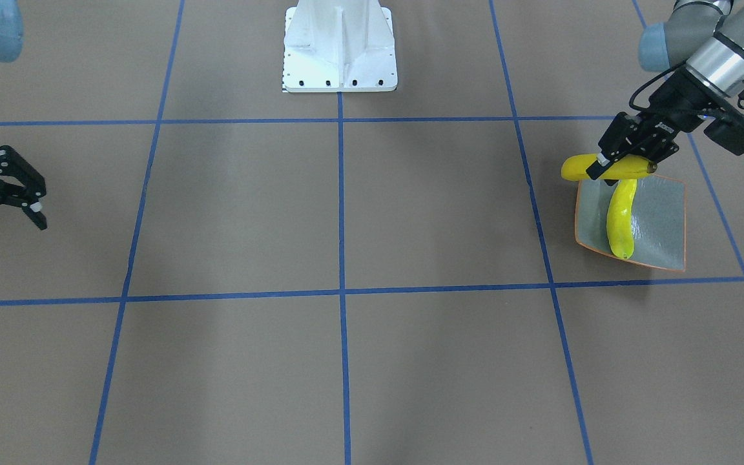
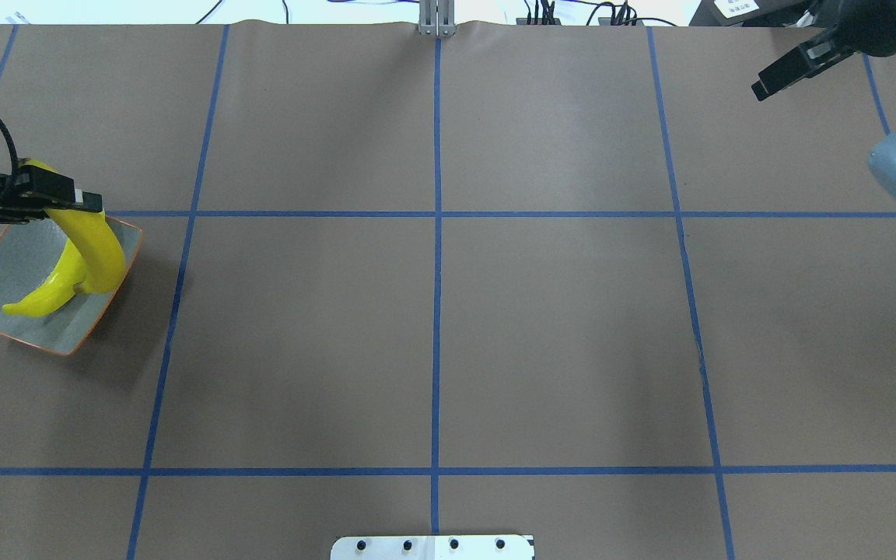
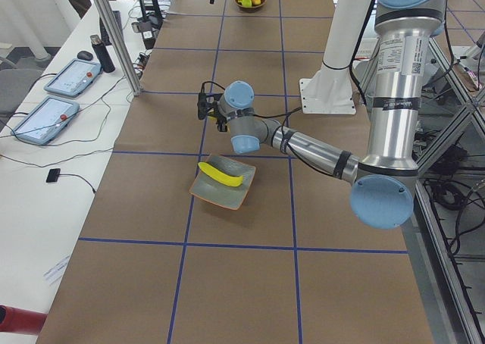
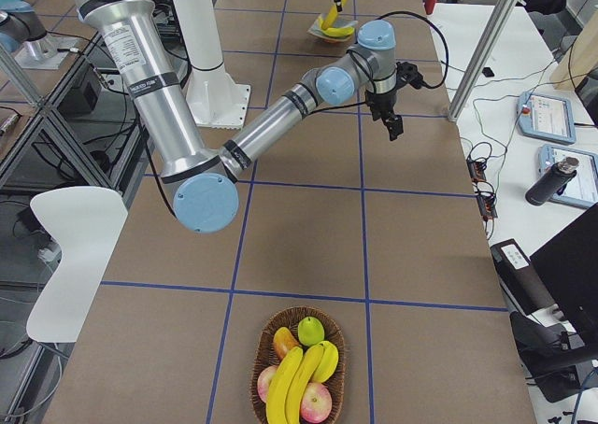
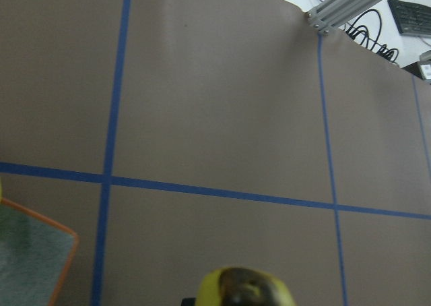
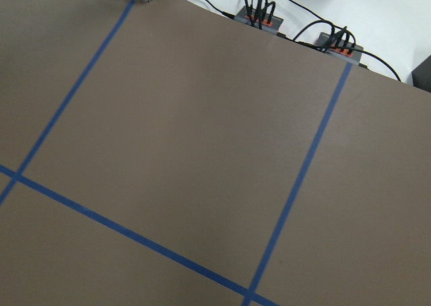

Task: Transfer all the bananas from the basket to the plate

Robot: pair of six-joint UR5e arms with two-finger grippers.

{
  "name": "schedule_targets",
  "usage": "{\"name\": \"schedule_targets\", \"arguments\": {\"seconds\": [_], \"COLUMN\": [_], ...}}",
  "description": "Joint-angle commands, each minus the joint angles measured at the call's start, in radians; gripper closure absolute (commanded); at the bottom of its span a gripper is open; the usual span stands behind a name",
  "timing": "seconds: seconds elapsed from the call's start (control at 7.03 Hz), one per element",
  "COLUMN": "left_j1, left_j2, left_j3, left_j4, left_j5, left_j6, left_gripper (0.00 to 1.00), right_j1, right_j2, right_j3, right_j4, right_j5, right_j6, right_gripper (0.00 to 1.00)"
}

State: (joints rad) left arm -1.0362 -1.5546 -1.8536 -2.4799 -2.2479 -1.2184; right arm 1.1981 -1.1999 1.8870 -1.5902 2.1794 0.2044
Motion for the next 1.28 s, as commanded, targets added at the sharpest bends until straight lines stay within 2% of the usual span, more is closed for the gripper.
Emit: {"name": "schedule_targets", "arguments": {"seconds": [0.0, 0.43, 0.57, 0.85, 1.0, 1.14], "left_j1": [-0.004, 0.011, 0.013, 0.013, 0.015, 0.013], "left_j2": [0.079, 0.077, 0.071, 0.035, 0.018, 0.018], "left_j3": [-0.001, 0.002, 0.008, 0.043, 0.063, 0.065], "left_j4": [0.088, 0.195, 0.208, 0.217, 0.217, 0.216], "left_j5": [0.008, 0.017, 0.045, 0.073, 0.112, 0.126], "left_j6": [0.153, 0.160, 0.161, 0.165, 0.165, 0.178], "left_gripper": [1.00, 1.00, 0.90, 0.39, 0.25, 0.01], "right_j1": [0.020, 0.020, 0.020, 0.018, 0.018, 0.018], "right_j2": [-0.035, -0.035, -0.033, -0.029, -0.027, -0.030], "right_j3": [-0.002, -0.003, -0.008, -0.029, -0.031, -0.031], "right_j4": [-0.001, -0.001, 0.001, 0.009, 0.009, 0.009], "right_j5": [0.000, -0.001, -0.003, -0.003, -0.003, -0.003], "right_j6": [-0.059, -0.059, -0.059, -0.059, -0.059, -0.059], "right_gripper": [0.00, 0.00, 0.00, 0.00, 0.00, 0.00]}}
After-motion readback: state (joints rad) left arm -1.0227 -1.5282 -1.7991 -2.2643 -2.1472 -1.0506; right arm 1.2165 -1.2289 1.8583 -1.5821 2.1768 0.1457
